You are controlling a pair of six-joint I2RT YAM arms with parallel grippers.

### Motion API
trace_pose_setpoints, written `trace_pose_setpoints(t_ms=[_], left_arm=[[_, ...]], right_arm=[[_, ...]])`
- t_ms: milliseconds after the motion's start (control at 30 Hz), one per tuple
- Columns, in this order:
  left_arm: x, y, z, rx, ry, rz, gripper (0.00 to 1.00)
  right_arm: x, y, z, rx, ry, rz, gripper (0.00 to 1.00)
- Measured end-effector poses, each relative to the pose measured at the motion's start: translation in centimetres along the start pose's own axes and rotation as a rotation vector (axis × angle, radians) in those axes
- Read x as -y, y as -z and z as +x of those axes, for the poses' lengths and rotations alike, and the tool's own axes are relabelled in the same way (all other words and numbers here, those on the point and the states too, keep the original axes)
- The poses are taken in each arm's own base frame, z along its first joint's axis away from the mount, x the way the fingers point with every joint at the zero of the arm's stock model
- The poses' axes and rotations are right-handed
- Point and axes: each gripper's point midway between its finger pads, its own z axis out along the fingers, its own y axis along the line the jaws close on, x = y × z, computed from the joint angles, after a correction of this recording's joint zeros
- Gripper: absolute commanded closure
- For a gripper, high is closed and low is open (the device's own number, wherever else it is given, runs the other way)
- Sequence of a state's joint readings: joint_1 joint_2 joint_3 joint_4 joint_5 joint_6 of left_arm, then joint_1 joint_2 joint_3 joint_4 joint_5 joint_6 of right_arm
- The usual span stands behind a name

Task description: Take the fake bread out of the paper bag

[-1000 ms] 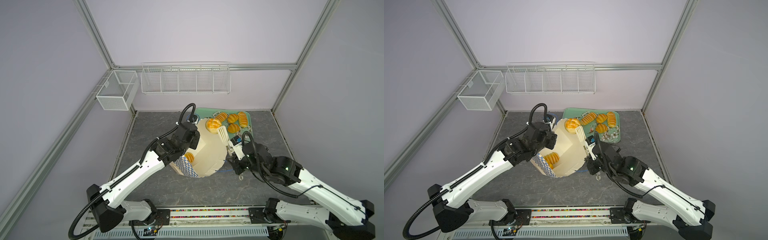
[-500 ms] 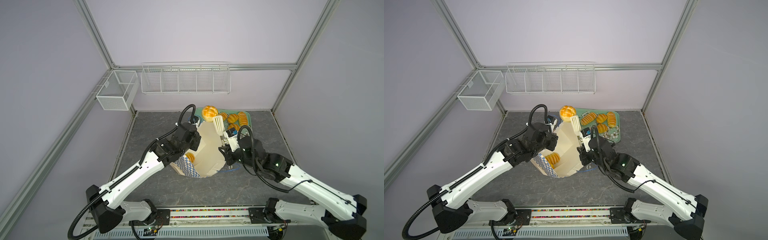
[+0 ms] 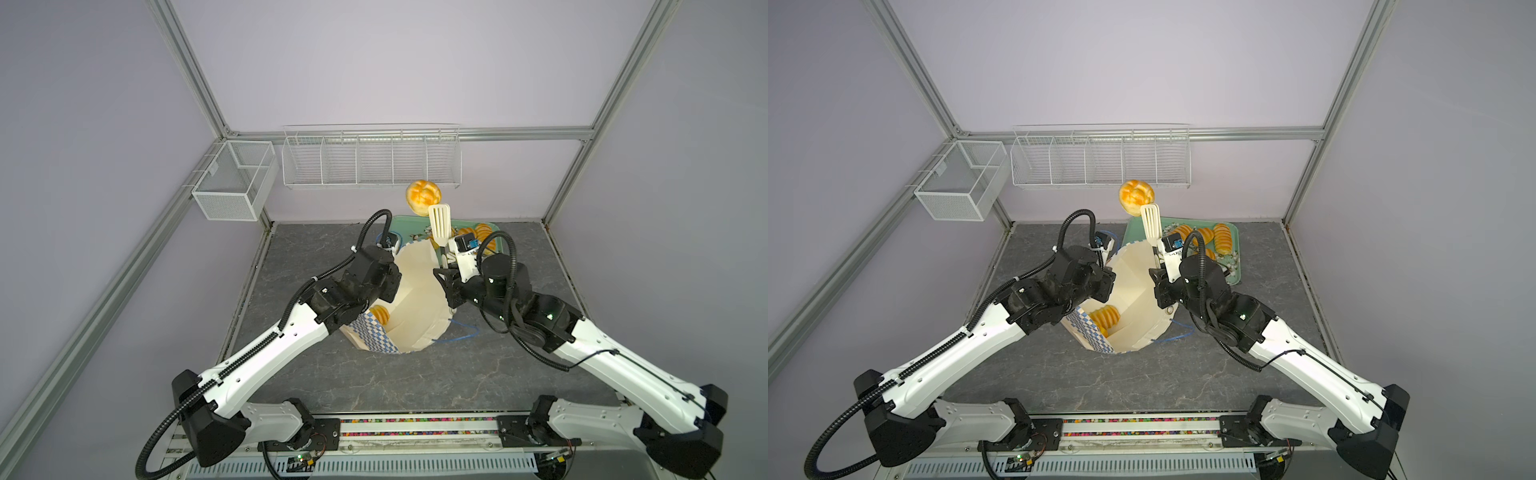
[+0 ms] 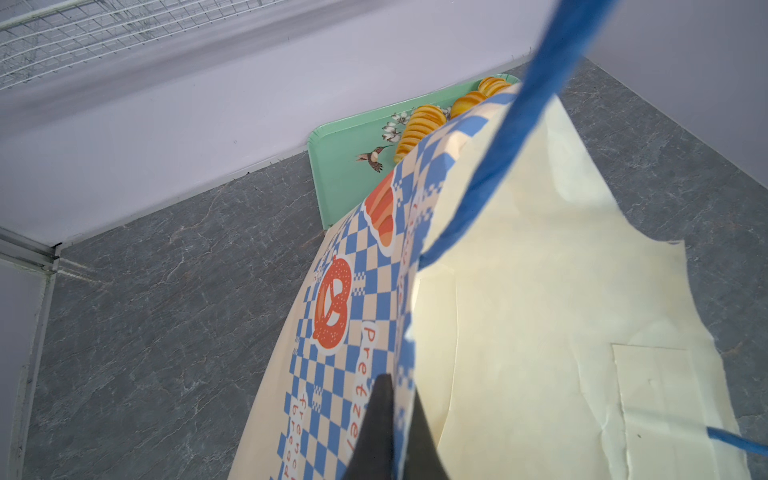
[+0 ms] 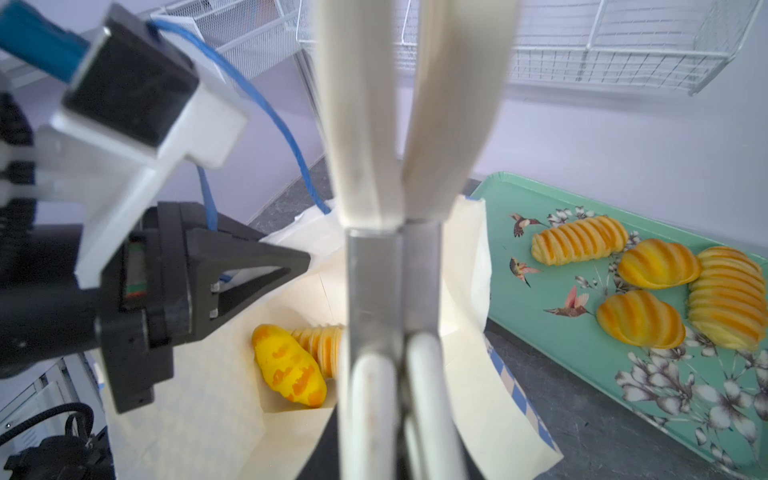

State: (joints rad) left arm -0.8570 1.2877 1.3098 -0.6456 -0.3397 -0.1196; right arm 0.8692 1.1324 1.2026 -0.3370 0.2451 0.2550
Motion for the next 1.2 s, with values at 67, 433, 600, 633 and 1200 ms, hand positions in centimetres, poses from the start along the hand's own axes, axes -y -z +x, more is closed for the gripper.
trace_pose_setpoints(t_ms=[67, 433, 600, 633, 1200], left_arm=[[-0.2, 0.0, 0.1, -0.004, -0.001, -0.010, 1.00], [-5.3, 0.1, 1.2, -0.058, 0.051, -0.133, 1.00], [-8.6, 0.9, 1.8, -0.079, 0.095, -0.206, 1.00], [-9.4, 1.1, 1.9, -0.086, 0.106, -0.223, 1.00], [-18.6, 3.9, 0.1, -0.092, 0.128, -0.438, 1.00]], right_arm=[[0.5, 0.1, -0.6, 0.014, 0.004, 0.014, 0.93], [8.8, 0.9, -3.6, 0.005, -0.036, 0.215, 0.93], [13.1, -0.5, 0.9, -0.145, -0.089, 0.283, 0.93], [13.8, -1.0, 2.4, -0.190, -0.102, 0.292, 0.93], [17.3, -10.6, 22.2, -0.784, -0.237, 0.265, 0.93]])
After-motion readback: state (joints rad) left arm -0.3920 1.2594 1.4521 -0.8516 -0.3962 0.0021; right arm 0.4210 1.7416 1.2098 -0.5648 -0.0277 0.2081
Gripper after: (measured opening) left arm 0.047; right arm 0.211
